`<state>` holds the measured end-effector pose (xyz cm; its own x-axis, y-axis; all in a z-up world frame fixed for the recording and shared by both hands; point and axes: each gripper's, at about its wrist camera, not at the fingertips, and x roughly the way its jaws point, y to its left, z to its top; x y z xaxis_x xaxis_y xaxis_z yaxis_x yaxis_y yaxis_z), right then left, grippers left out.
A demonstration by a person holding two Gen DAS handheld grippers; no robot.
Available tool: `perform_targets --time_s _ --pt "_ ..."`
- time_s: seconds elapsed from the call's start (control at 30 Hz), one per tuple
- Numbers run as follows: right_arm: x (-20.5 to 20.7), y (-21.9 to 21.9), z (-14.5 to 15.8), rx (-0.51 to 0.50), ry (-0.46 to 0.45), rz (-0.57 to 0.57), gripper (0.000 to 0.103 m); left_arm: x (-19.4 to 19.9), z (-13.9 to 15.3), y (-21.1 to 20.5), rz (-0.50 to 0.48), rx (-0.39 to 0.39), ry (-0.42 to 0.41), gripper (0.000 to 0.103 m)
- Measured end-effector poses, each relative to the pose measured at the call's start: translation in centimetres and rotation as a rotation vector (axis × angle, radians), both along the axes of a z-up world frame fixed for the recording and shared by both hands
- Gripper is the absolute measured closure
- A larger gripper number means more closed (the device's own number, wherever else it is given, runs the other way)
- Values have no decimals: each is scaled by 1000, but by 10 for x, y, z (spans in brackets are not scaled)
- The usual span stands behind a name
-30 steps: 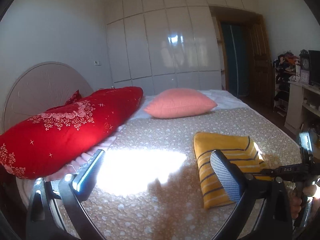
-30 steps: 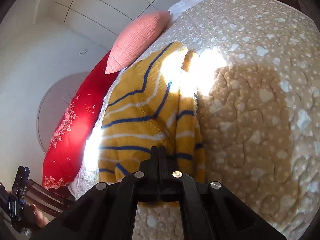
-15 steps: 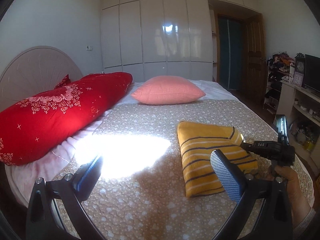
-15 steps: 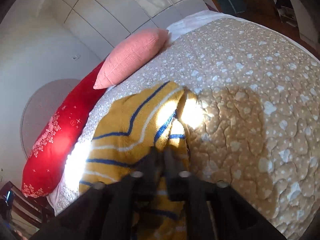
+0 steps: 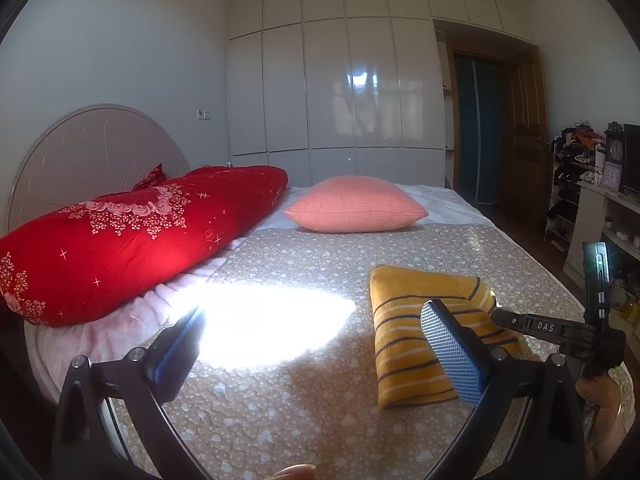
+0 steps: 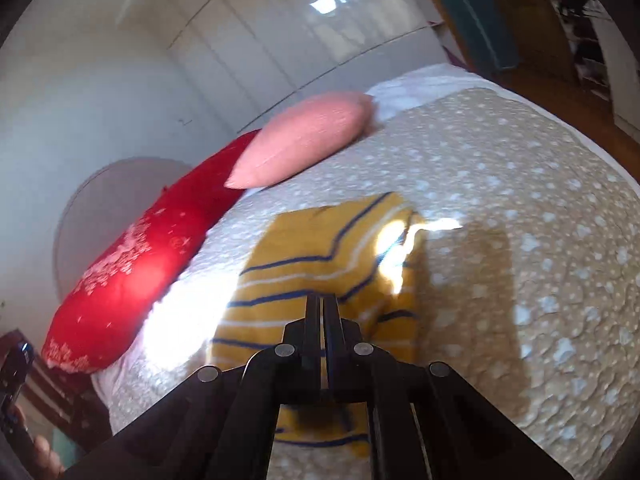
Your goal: Fold small clothes
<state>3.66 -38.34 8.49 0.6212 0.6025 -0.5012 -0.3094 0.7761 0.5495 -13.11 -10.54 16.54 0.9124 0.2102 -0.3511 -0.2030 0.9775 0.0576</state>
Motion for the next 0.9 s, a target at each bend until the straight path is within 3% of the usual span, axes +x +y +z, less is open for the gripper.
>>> perform_targets --time_s 0.03,0.07,0.1,0.13,0.23,0.27,0.3,0.33,0.5,0.7,0.9 --pt "-2 7 -6 -1 38 20 78 0 -1 1 0 7 23 0" --pt "-3 10 -16 -36 84 0 70 1 -3 2 3 12 50 0" --pt "-6 9 -29 -103 131 -49 65 0 -5 2 1 14 72 0" --pt "-10 6 -41 -149 158 -89 68 0 -7 2 -8 15 89 0" --pt "-40 -4 -37 -172 87 -126 68 0 -19 -2 -25 45 124 0" --pt "-50 -6 -32 -219 70 -163 63 3 -24 -3 -24 59 139 0" --pt "-59 -8 -28 -261 44 -206 48 7 -29 -6 -22 67 159 0" --pt "-66 -11 -27 -286 11 -244 40 11 -35 -9 -24 66 182 0" --pt "-71 -21 -26 -351 -31 -322 38 26 -56 -21 -44 59 286 0" --pt "-66 -29 -31 -368 1 -347 36 25 -71 -31 -51 83 332 0" --pt "-71 -14 -26 -452 -60 -343 30 26 -75 -37 -60 107 356 0"
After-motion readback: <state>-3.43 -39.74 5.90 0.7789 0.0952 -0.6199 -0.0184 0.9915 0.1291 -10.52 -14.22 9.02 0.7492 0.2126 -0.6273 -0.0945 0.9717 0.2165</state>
